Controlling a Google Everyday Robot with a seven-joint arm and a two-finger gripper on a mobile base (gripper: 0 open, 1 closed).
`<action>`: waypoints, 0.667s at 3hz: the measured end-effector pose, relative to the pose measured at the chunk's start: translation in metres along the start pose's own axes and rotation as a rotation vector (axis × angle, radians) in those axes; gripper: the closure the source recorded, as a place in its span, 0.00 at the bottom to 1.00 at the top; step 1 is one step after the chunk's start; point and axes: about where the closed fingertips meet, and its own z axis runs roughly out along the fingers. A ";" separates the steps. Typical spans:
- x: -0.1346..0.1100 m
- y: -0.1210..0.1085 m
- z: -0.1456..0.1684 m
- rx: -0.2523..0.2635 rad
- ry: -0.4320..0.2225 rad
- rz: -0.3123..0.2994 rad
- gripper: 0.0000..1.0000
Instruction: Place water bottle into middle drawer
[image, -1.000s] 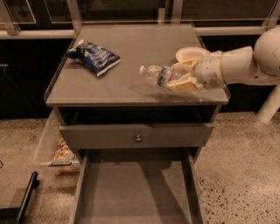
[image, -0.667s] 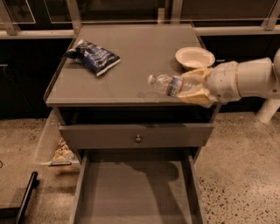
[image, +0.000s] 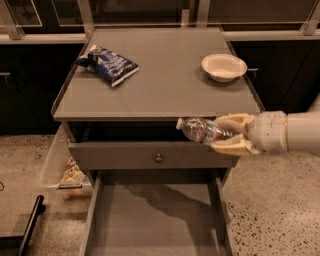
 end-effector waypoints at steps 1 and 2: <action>0.022 0.029 0.007 -0.037 0.002 0.029 1.00; 0.023 0.031 0.008 -0.041 0.003 0.031 1.00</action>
Offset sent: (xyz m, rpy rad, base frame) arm -0.0185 0.0023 -0.0271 0.0059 0.0388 0.0155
